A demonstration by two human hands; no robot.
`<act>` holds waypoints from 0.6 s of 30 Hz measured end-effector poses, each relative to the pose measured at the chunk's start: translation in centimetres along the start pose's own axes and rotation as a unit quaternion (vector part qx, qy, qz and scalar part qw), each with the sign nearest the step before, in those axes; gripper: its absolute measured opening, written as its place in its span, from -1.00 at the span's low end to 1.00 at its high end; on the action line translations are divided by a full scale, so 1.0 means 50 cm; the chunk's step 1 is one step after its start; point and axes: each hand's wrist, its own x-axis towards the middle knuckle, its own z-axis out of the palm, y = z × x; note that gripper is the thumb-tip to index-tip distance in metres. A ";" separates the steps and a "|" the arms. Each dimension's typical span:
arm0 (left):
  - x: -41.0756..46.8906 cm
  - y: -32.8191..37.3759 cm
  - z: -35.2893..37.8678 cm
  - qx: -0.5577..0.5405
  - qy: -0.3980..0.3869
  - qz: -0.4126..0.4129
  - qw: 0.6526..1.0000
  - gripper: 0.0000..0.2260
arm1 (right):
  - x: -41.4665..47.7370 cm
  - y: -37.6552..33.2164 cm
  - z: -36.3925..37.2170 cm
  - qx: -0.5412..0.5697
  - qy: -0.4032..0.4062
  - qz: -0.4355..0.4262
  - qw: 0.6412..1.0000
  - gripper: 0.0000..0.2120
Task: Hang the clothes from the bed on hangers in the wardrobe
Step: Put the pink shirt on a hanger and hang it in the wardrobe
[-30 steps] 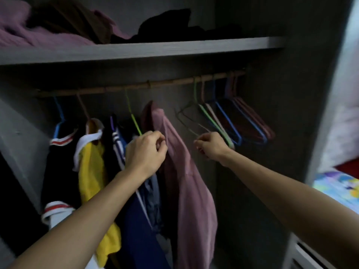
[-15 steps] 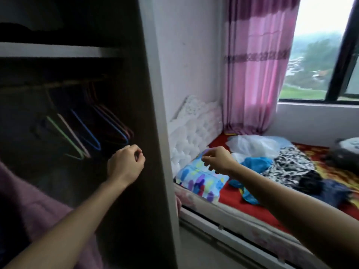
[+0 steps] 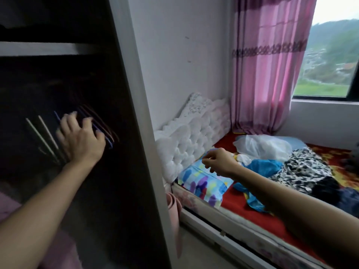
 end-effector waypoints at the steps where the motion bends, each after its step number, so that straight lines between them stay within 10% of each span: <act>1: 0.022 -0.028 -0.002 0.018 0.004 -0.017 1.000 -0.61 | 0.011 -0.013 0.015 0.009 -0.006 -0.008 1.000 -0.91; 10: 0.092 -0.210 0.043 -0.186 -0.136 -0.323 0.918 -0.60 | 0.083 -0.137 0.126 0.049 -0.060 -0.021 0.997 -0.84; 18: 0.123 -0.233 0.036 -0.326 0.021 -0.403 0.855 -0.75 | 0.104 -0.197 0.206 0.045 -0.099 -0.003 0.994 -0.80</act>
